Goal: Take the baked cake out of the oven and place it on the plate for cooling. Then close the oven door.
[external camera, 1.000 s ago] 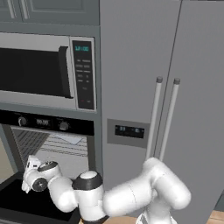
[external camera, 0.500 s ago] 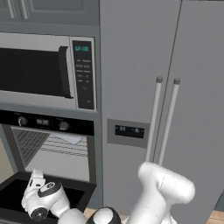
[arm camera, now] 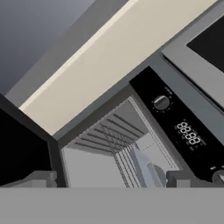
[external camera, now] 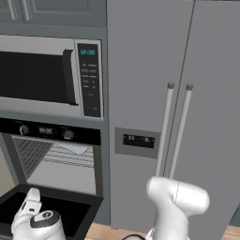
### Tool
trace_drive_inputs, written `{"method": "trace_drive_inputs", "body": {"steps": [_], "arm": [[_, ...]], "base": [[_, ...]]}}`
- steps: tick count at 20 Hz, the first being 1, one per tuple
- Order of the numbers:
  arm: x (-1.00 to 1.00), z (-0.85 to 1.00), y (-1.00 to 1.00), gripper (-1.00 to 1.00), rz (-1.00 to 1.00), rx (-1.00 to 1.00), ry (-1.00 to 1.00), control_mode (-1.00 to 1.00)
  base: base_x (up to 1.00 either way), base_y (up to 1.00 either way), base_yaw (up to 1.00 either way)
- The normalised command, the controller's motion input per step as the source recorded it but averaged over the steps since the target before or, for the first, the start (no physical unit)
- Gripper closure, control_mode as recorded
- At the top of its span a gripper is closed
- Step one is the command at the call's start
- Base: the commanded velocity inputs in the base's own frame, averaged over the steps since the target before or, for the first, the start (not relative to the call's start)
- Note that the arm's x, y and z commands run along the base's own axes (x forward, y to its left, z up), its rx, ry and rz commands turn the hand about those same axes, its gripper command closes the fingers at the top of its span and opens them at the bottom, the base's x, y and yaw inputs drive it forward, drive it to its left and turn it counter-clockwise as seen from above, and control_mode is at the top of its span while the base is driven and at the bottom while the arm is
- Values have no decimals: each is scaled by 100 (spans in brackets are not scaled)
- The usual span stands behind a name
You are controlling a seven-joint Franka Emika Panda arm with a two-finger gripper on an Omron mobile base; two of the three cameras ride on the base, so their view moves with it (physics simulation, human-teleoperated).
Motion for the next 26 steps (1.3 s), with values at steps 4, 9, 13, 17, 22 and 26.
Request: {"method": "trace_drive_inputs", "body": {"steps": [4, 9, 13, 17, 22, 26], "arm": [[-85, 39, 24, -100, -7, 0, 0, -100], [-100, 1, 9, -100, -13, 0, 0, -100], [-100, -3, 0, -100, -17, 0, -1, -100], [-100, -46, -2, -100, -16, -2, -1, -100], [-91, -85, -25, -100, -14, -1, 0, -100], [-57, -57, -43, -100, -13, 0, 0, -100]], "base": [[0, 0, 0], [0, 0, 0], [0, 0, 0], [0, 0, 0], [0, 0, 0], [0, 0, 0]]}}
